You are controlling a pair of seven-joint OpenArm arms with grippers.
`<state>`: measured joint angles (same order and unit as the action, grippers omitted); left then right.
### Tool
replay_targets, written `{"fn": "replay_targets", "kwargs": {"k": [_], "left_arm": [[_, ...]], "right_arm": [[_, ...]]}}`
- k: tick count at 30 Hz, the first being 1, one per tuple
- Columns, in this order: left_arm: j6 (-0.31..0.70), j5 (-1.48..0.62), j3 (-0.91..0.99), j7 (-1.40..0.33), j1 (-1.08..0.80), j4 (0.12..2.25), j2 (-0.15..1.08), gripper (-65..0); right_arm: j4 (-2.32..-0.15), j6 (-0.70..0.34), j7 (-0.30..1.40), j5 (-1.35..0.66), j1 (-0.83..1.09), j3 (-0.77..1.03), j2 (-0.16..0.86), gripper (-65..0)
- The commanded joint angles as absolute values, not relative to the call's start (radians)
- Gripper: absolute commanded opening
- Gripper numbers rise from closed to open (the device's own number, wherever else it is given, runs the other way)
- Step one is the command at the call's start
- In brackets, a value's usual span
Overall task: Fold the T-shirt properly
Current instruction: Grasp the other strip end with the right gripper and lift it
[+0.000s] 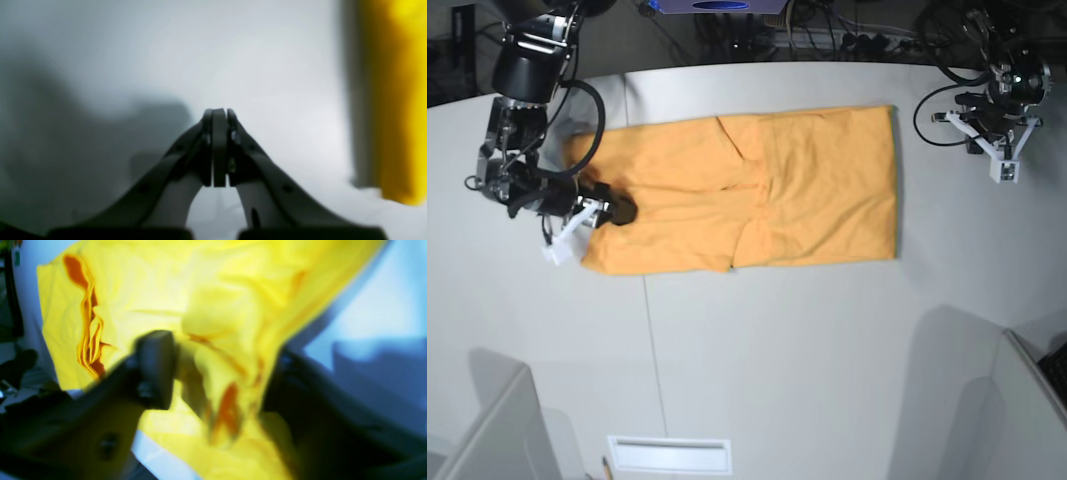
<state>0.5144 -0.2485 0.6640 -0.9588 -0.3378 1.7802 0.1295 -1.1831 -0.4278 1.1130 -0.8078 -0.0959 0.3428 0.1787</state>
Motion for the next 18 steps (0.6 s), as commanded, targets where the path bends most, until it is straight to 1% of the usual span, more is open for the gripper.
{"fn": "replay_targets", "kwargs": {"k": [1, 3, 4, 7, 10, 13, 18], "left_arm": [[0.518, -0.236, 0.645, -0.94, -0.317, 1.781, 0.137, -65.0], [0.518, -0.186, 0.61, -0.931, -0.285, 1.759, 0.136, -65.0], [0.518, -0.166, 0.59, -0.914, -0.272, 1.75, 0.136, -65.0], [0.504, -0.119, 0.526, -0.858, -0.265, 1.742, 0.136, -65.0], [0.446, -0.107, 0.481, -0.843, -0.242, 1.725, 0.136, -65.0], [0.429, -0.104, 0.447, -0.84, -0.208, 1.664, 0.136, -65.0], [0.429, -0.104, 0.435, -0.84, -0.145, 1.584, 0.136, -65.0]], "right_arm": [[-1.161, -0.41, 1.145, -0.725, -0.087, 0.335, 0.179, -48.0], [-1.148, -0.41, 1.122, -0.725, -0.088, 0.335, 0.179, -62.4], [-1.148, -0.41, 1.115, -0.725, -0.088, 0.34, 0.179, -65.0], [-1.15, -0.41, 1.104, -0.725, -0.088, 0.344, 0.177, -65.0], [-1.155, -0.406, 1.081, -0.725, -0.085, 0.344, 0.177, -65.0], [-1.211, -0.341, 1.069, -0.725, -0.074, 0.34, 0.179, -65.0], [-1.455, -0.231, 1.073, -0.723, -0.028, 0.332, 0.176, -65.0]]}}
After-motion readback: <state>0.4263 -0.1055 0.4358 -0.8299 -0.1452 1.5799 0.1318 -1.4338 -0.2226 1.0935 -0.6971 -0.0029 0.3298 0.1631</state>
